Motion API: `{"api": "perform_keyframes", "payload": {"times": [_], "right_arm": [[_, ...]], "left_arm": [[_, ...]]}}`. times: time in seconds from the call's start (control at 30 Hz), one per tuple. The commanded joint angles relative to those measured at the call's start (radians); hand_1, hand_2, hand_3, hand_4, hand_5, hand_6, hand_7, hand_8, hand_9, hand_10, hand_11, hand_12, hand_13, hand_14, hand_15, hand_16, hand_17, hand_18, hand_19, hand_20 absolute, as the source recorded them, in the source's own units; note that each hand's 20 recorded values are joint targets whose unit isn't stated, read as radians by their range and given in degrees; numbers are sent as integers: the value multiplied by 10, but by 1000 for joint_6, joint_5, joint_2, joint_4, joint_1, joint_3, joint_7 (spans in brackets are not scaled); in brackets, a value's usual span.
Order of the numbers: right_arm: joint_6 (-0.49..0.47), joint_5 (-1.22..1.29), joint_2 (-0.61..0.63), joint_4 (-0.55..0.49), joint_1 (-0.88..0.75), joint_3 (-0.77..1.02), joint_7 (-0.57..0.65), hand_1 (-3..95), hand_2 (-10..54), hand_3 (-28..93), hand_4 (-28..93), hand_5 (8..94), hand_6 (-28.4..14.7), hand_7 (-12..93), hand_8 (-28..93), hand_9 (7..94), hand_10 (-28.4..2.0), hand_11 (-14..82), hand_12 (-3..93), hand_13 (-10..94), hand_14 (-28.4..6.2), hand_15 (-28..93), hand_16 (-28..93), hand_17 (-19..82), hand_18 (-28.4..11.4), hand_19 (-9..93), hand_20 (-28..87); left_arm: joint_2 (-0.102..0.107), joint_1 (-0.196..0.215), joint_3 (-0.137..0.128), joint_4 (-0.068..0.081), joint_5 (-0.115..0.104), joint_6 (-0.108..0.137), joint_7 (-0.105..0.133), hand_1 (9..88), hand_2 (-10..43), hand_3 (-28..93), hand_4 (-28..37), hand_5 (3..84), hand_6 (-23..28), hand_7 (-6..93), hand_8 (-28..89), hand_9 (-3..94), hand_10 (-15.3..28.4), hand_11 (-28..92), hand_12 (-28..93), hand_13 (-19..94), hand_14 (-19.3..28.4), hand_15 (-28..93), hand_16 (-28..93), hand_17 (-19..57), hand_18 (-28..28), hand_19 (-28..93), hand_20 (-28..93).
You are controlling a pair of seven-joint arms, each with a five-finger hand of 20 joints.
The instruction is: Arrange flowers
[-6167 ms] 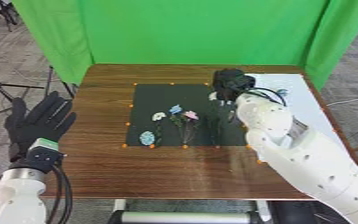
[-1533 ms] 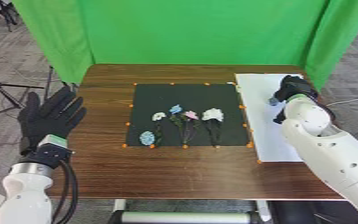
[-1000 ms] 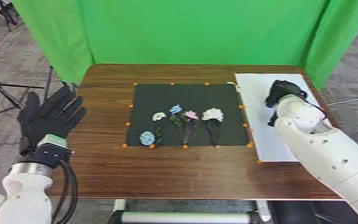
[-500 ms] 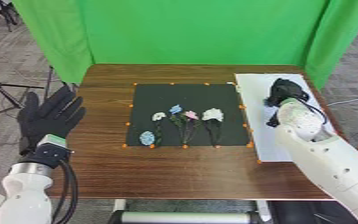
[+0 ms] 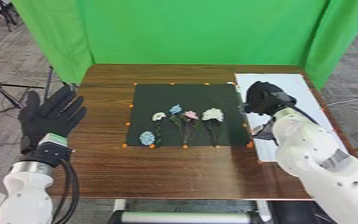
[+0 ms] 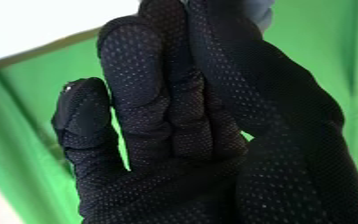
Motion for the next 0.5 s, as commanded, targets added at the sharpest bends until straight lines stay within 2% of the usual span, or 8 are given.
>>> {"api": "perform_keyframes", "payload": {"times": [0.03, 0.17, 0.27, 0.3, 0.33, 0.37, 0.43, 0.5], "right_arm": [[-42, -23, -28, 1, -43, -71, -15, 639, -95, 678, -283, 713, -5, 454, 96, 838, -81, 206, 515, 725, -57, 501, 439, 407, -210, 882, 369], [-47, -37, -34, 2, -35, -92, -33, 637, -95, 680, -283, 712, -6, 455, 95, 838, -82, 207, 514, 724, -58, 503, 437, 407, -211, 883, 369], [-25, -42, -39, 14, -24, -100, -30, 635, -95, 680, -283, 710, -7, 453, 88, 833, -84, 207, 513, 722, -58, 505, 438, 406, -212, 884, 368], [-8, -43, -39, 18, -23, -102, -28, 633, -95, 682, -283, 709, -7, 452, 85, 832, -85, 205, 511, 720, -57, 505, 437, 405, -212, 883, 368], [8, -43, -41, 20, -23, -100, -28, 630, -95, 683, -283, 707, -7, 450, 82, 832, -85, 205, 509, 719, -58, 504, 435, 405, -212, 883, 368], [13, -43, -41, 20, -23, -100, -28, 625, -95, 683, -283, 706, -8, 447, 76, 830, -86, 201, 504, 716, -58, 503, 434, 403, -213, 881, 367], [7, -60, -38, 21, -23, -101, -30, 618, -95, 677, -283, 702, -11, 438, 60, 826, -87, 187, 486, 710, -57, 496, 425, 399, -214, 877, 364], [4, -73, -37, 24, -22, -103, -33, 610, -95, 671, -283, 700, -15, 424, 45, 821, -87, 173, 469, 706, -57, 487, 415, 394, -215, 872, 361]], "left_arm": [[3, -4, 7, 2, 2, -14, -2, 272, 134, 681, -283, 384, 80, 209, -101, 303, 142, 279, 129, 193, 138, 428, -69, -69, 135, 338, 131], [9, 12, 1, -2, -5, -11, 10, 271, 134, 681, -283, 384, 80, 209, -100, 303, 141, 280, 129, 193, 138, 426, -69, -68, 135, 336, 130], [12, 6, 6, 0, -8, -11, 14, 271, 133, 681, -283, 383, 80, 209, -100, 303, 142, 280, 128, 192, 139, 425, -68, -67, 135, 336, 130], [13, 3, 9, 0, -10, -7, 15, 271, 133, 681, -283, 383, 80, 209, -100, 303, 142, 280, 128, 192, 139, 425, -68, -67, 135, 336, 130], [16, 5, 12, -3, -16, -1, 23, 272, 133, 681, -283, 384, 80, 209, -100, 302, 142, 280, 129, 192, 139, 425, -68, -67, 135, 336, 130], [21, 7, 16, -8, -30, 18, 37, 272, 133, 681, -283, 384, 80, 209, -100, 303, 142, 280, 128, 192, 138, 425, -68, -67, 135, 335, 130], [22, 10, 17, -8, -42, 27, 50, 271, 133, 681, -283, 387, 81, 210, -100, 305, 142, 281, 129, 194, 138, 425, -68, -67, 135, 336, 130], [17, 14, 10, -7, -32, 17, 41, 272, 134, 682, -283, 390, 82, 210, -100, 306, 142, 281, 128, 195, 138, 429, -67, -67, 135, 337, 131]]}}
